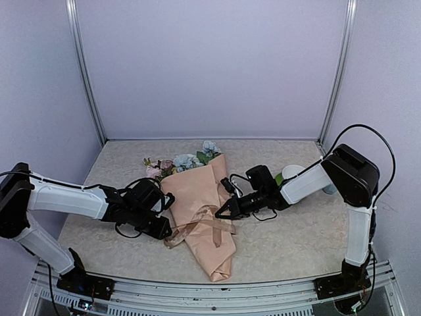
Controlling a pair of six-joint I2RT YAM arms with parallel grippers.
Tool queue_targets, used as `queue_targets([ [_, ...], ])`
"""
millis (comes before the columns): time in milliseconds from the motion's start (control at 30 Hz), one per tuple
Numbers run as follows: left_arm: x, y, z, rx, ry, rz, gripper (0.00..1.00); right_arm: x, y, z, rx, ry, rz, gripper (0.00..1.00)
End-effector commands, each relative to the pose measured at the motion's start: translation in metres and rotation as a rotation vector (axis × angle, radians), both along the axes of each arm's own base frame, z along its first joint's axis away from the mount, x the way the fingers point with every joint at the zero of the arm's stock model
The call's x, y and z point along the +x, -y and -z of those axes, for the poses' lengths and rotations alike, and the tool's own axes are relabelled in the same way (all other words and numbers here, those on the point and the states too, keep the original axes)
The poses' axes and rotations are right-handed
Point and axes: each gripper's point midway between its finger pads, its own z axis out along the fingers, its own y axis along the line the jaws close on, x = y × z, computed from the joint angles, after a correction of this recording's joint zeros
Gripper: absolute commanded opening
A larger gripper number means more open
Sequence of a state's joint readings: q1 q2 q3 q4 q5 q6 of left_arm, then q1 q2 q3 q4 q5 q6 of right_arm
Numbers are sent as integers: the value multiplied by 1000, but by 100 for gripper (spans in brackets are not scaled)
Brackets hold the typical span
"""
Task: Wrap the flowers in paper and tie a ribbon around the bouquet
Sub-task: Cross the ribbon over the folded bouquet.
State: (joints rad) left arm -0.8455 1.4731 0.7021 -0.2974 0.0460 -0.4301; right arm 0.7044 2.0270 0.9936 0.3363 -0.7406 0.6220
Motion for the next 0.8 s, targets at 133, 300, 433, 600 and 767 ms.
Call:
queue_targets([
  [133,23,7,-35,-32,144,4,11,1,8,-4,3,16,13,0],
  [300,22,10,-35,-35,144,53,17,1,7,-4,8,11,11,0],
  [433,22,16,-39,-36,151,81,45,1,7,-6,12,11,9,0],
  [600,23,43,-70,-118,217,205,60,1,7,-4,8,6,7,0],
  [767,12,75,-57,-170,163,380,68,3,5,-7,13,11,6,0],
])
